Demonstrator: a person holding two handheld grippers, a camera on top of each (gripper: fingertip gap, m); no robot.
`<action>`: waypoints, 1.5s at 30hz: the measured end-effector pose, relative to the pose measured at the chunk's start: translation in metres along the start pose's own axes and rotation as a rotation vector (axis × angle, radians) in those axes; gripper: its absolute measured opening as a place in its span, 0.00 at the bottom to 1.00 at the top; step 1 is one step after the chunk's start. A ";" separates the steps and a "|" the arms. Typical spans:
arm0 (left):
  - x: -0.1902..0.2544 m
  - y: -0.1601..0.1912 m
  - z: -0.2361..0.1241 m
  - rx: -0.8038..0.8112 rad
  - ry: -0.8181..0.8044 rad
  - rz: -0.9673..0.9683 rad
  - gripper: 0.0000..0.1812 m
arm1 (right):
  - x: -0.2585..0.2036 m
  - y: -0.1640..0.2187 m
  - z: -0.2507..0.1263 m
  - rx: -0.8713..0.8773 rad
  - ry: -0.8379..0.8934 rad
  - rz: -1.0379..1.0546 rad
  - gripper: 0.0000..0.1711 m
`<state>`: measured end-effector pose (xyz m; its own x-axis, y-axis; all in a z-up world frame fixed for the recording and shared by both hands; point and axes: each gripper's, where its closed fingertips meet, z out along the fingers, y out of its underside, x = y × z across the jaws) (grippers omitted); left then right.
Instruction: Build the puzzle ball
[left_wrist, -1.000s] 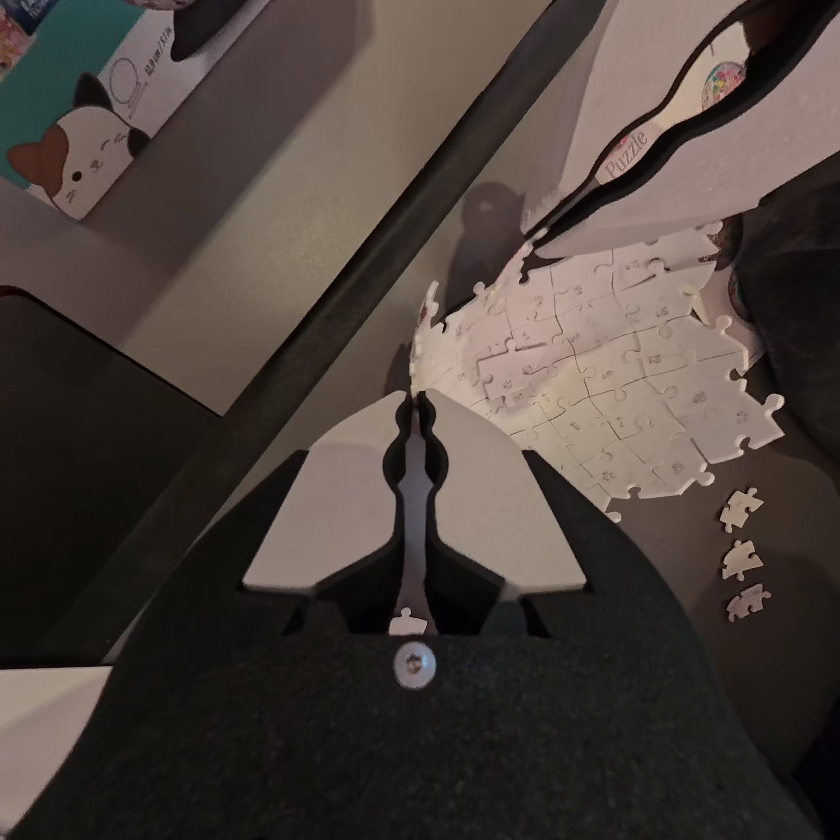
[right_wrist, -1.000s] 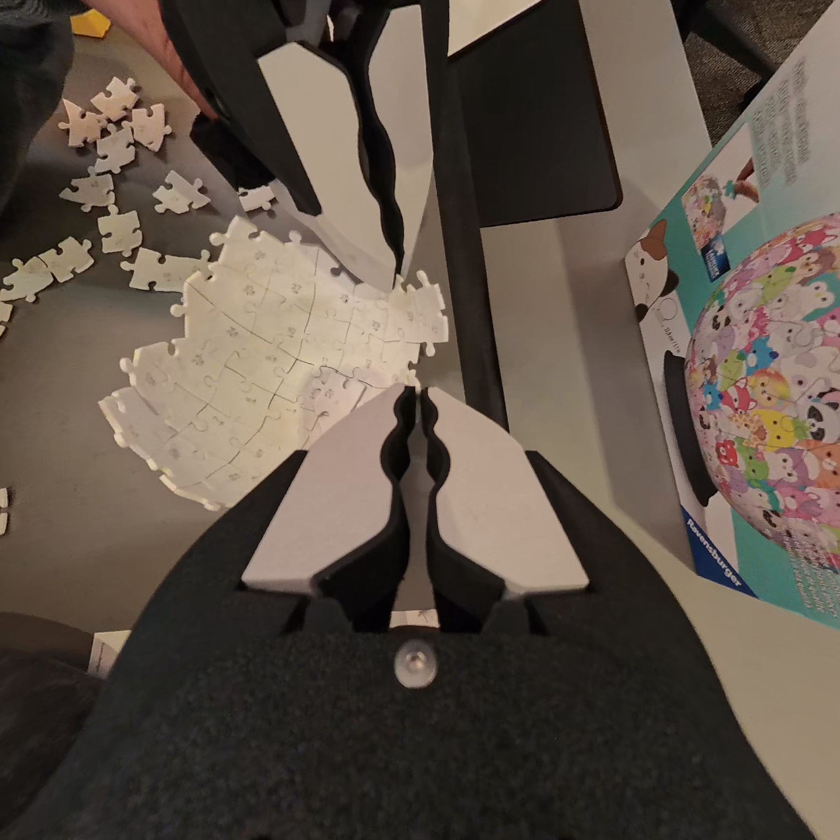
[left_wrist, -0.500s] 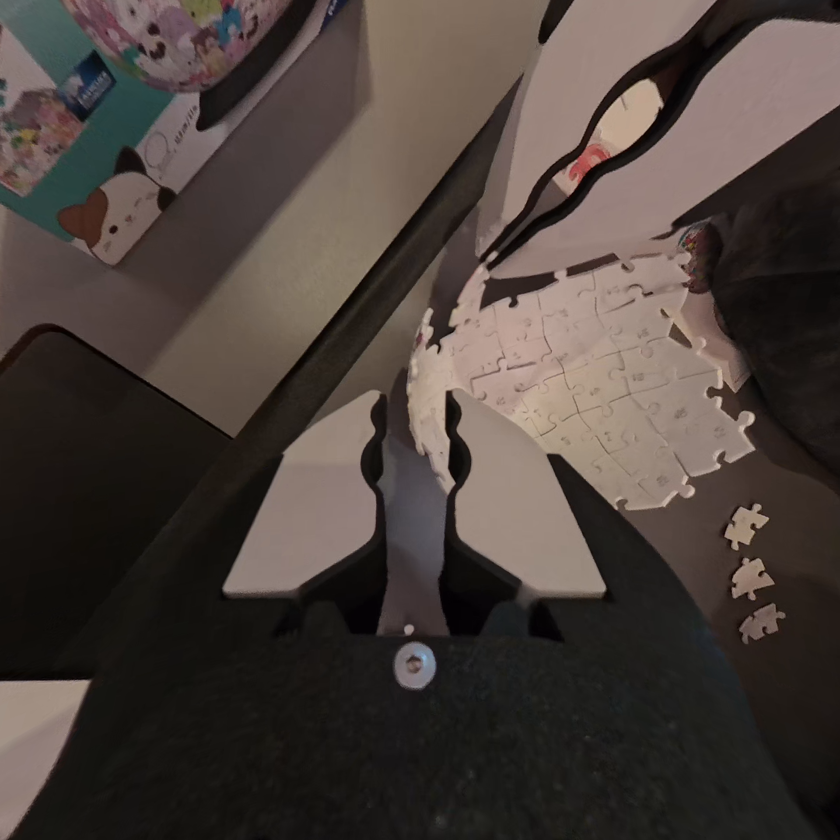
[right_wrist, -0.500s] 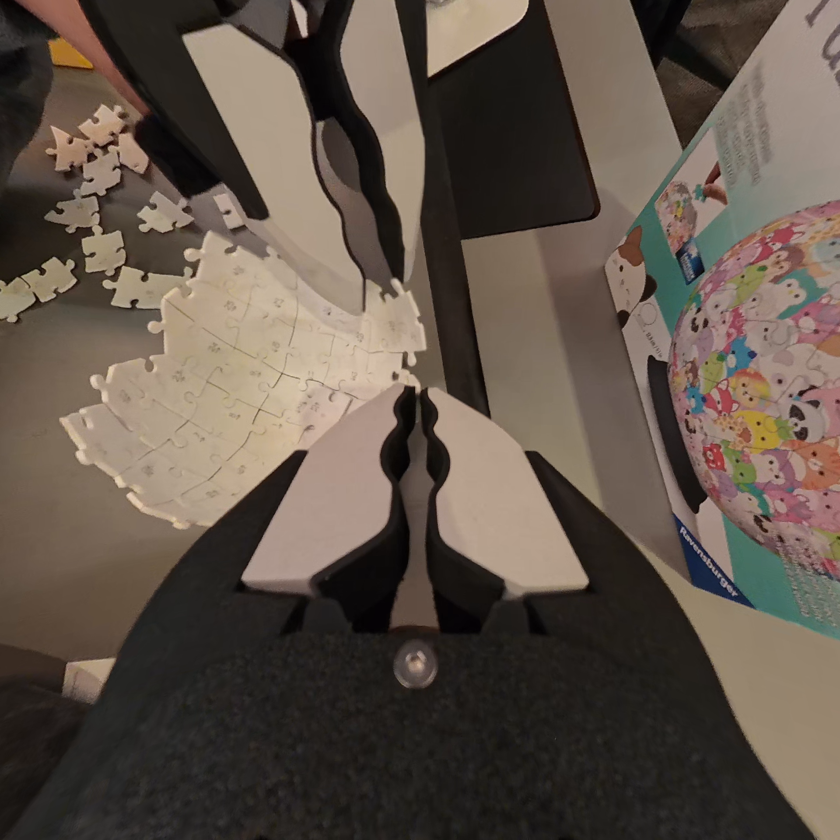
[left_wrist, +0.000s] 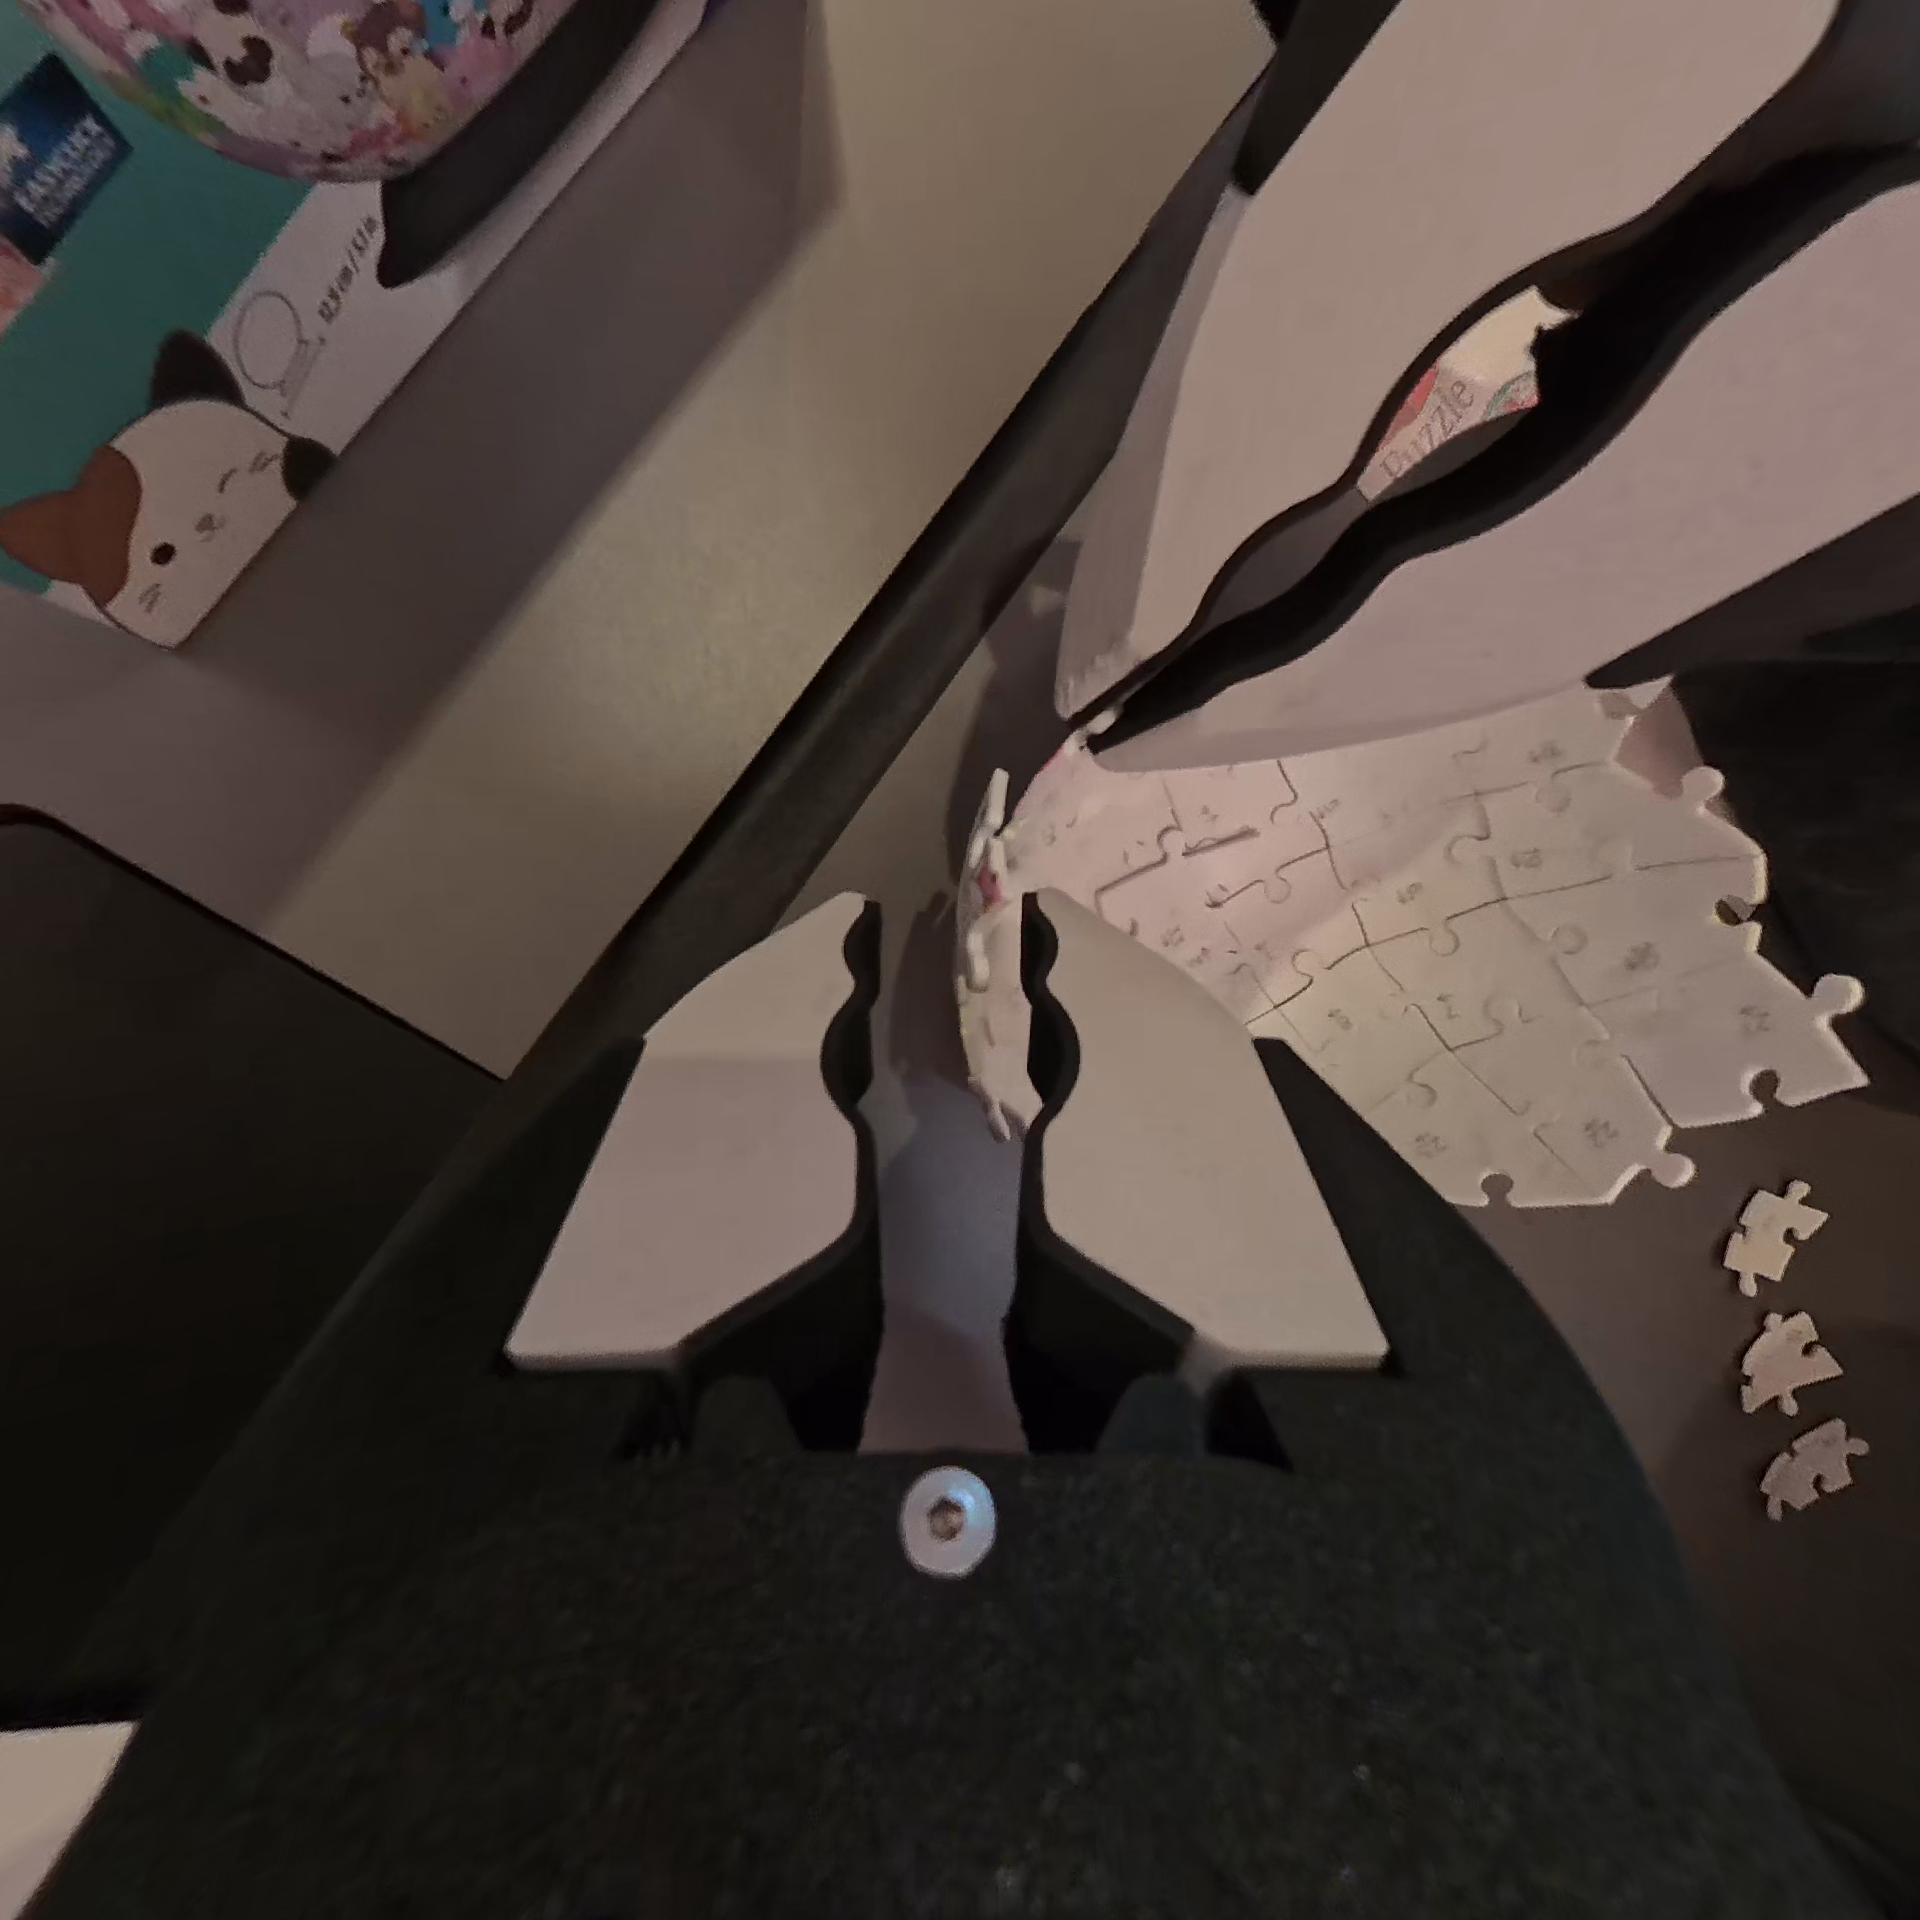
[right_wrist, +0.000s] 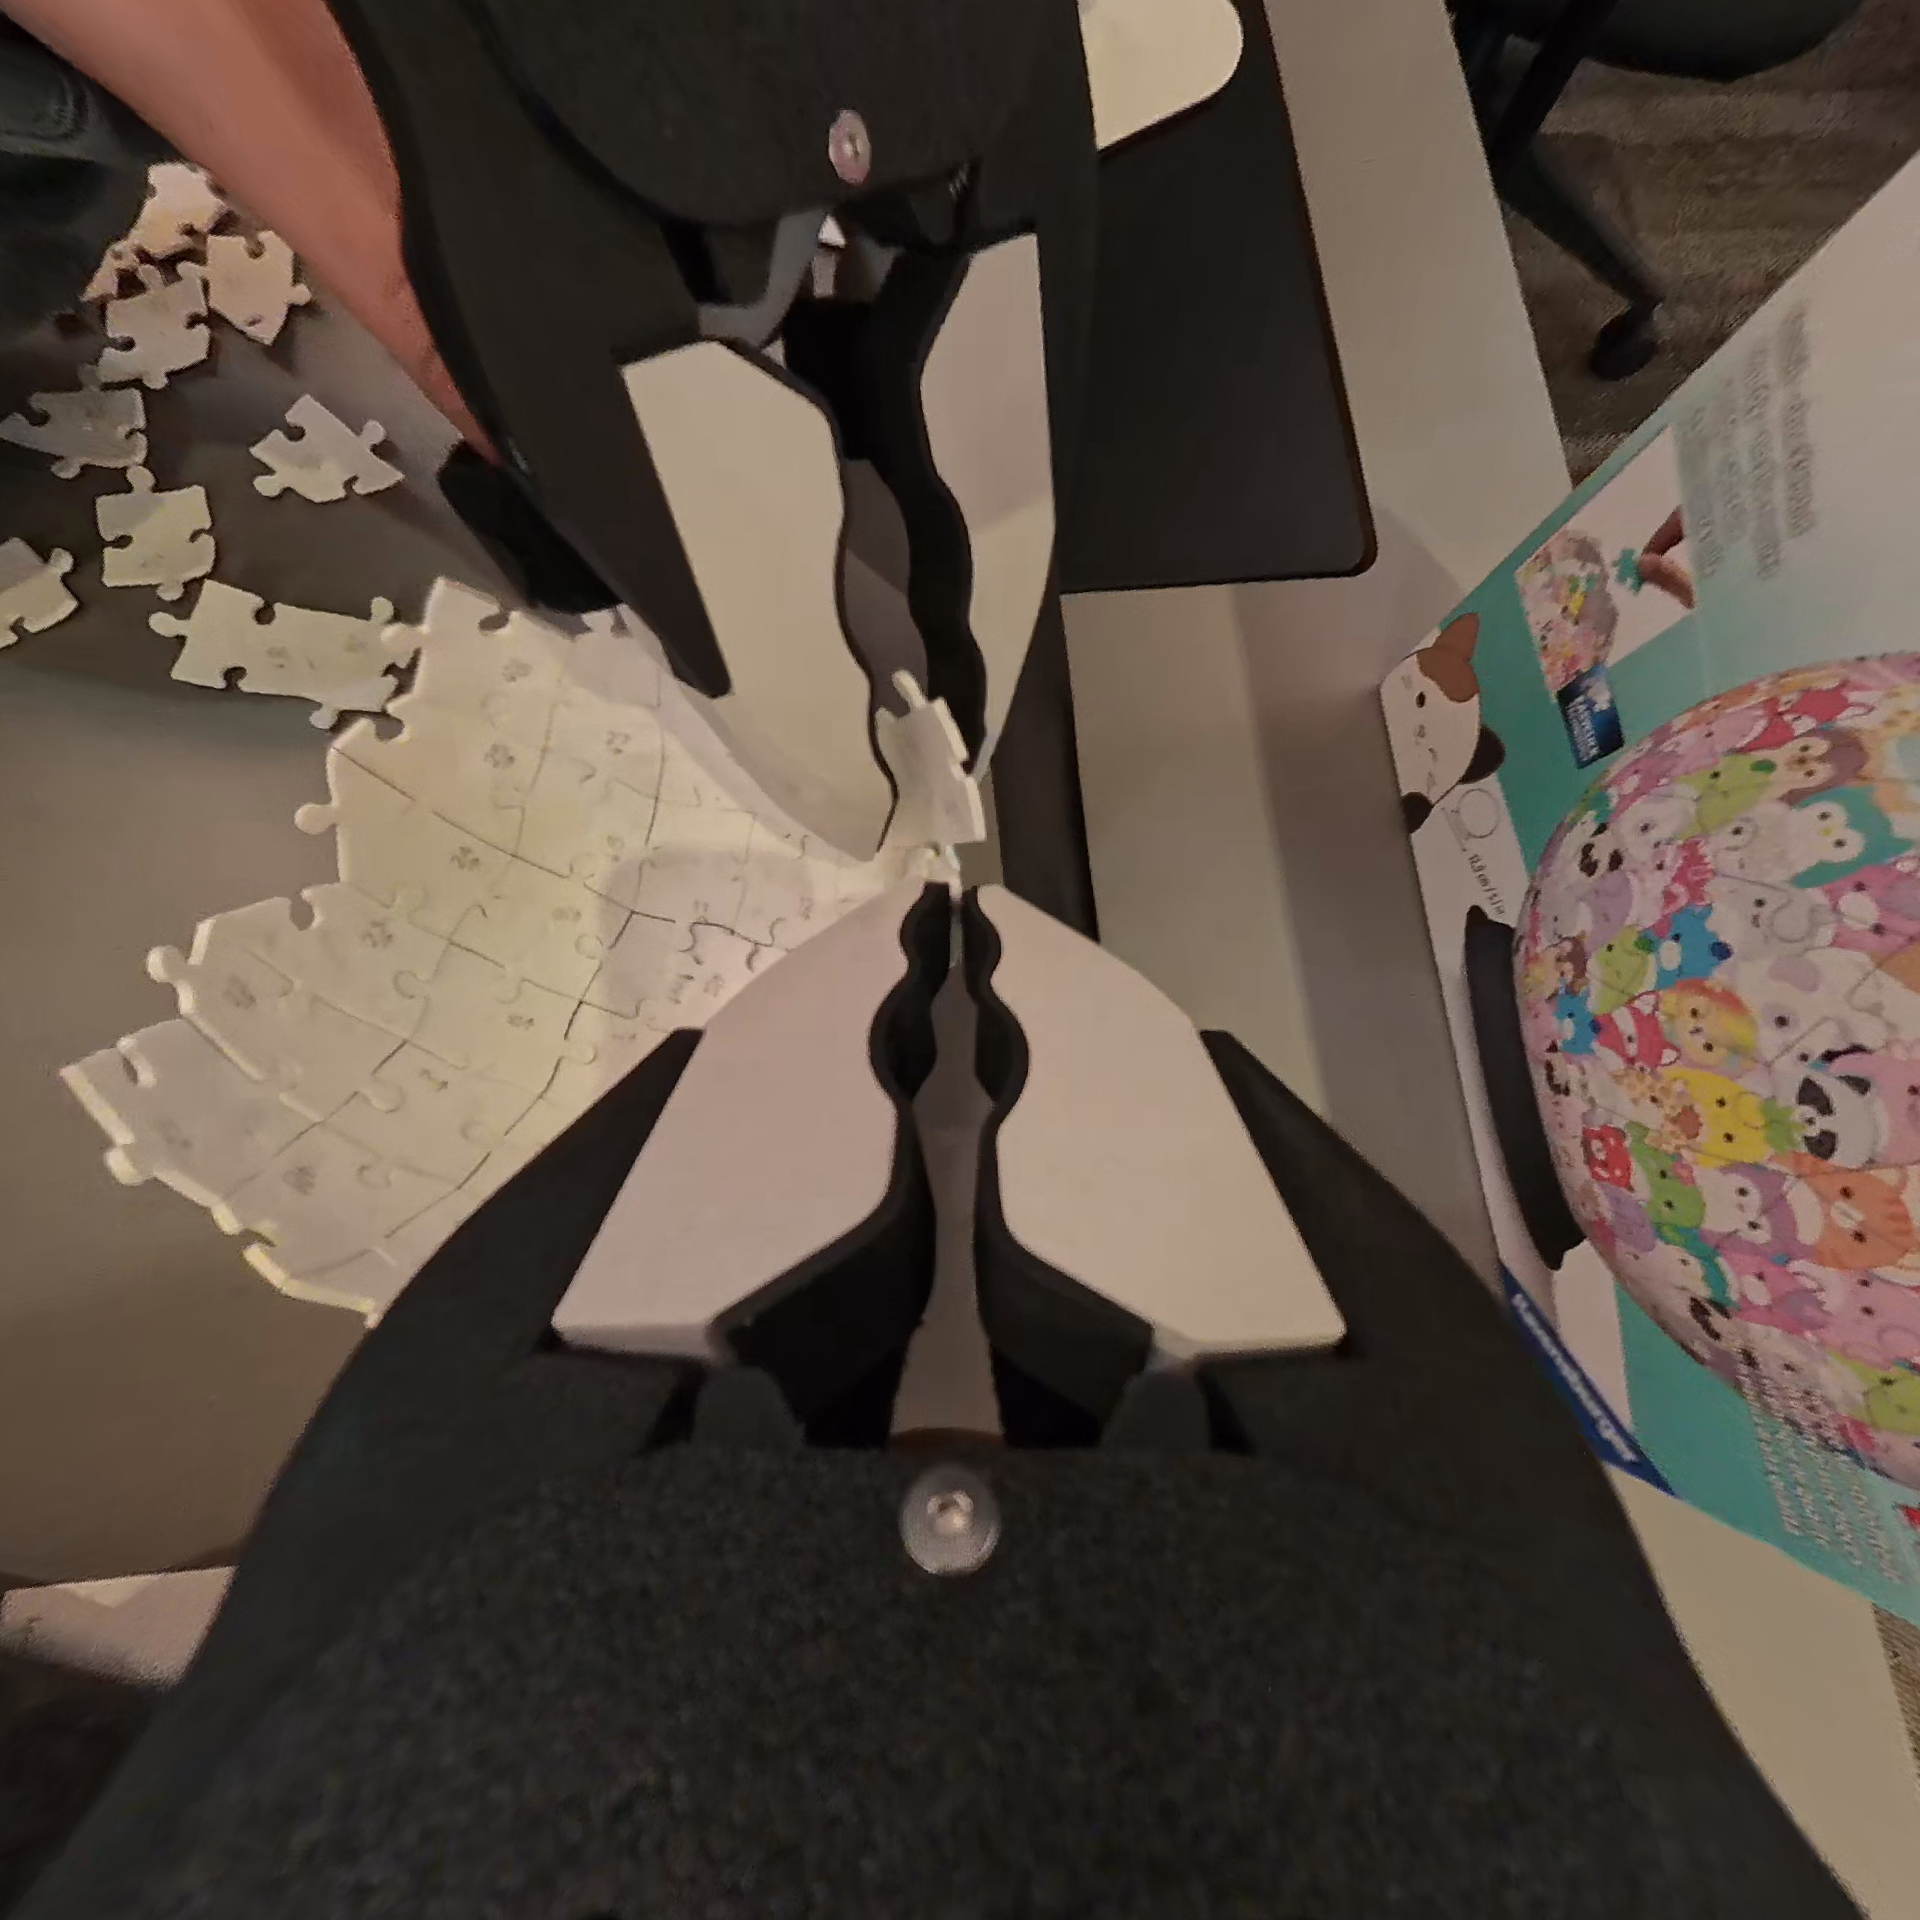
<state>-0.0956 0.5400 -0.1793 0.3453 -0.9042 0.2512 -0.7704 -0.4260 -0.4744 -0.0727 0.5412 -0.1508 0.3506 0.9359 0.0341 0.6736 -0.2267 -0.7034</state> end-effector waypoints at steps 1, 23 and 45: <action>0.000 -0.001 -0.001 0.004 0.002 0.000 0.14 | 0.001 -0.001 -0.001 0.002 0.008 -0.010 0.01; -0.001 -0.006 -0.002 0.037 0.004 0.024 0.13 | 0.005 0.001 0.001 -0.137 0.013 -0.083 0.01; 0.001 -0.017 0.001 0.002 0.072 0.054 0.13 | 0.017 0.001 0.000 -0.184 -0.096 -0.038 0.01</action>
<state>-0.0819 0.5467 -0.1717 0.2641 -0.9213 0.2853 -0.7856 -0.3771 -0.4906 -0.0658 0.5571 -0.1508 0.2655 0.9640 -0.0157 0.7959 -0.2283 -0.5607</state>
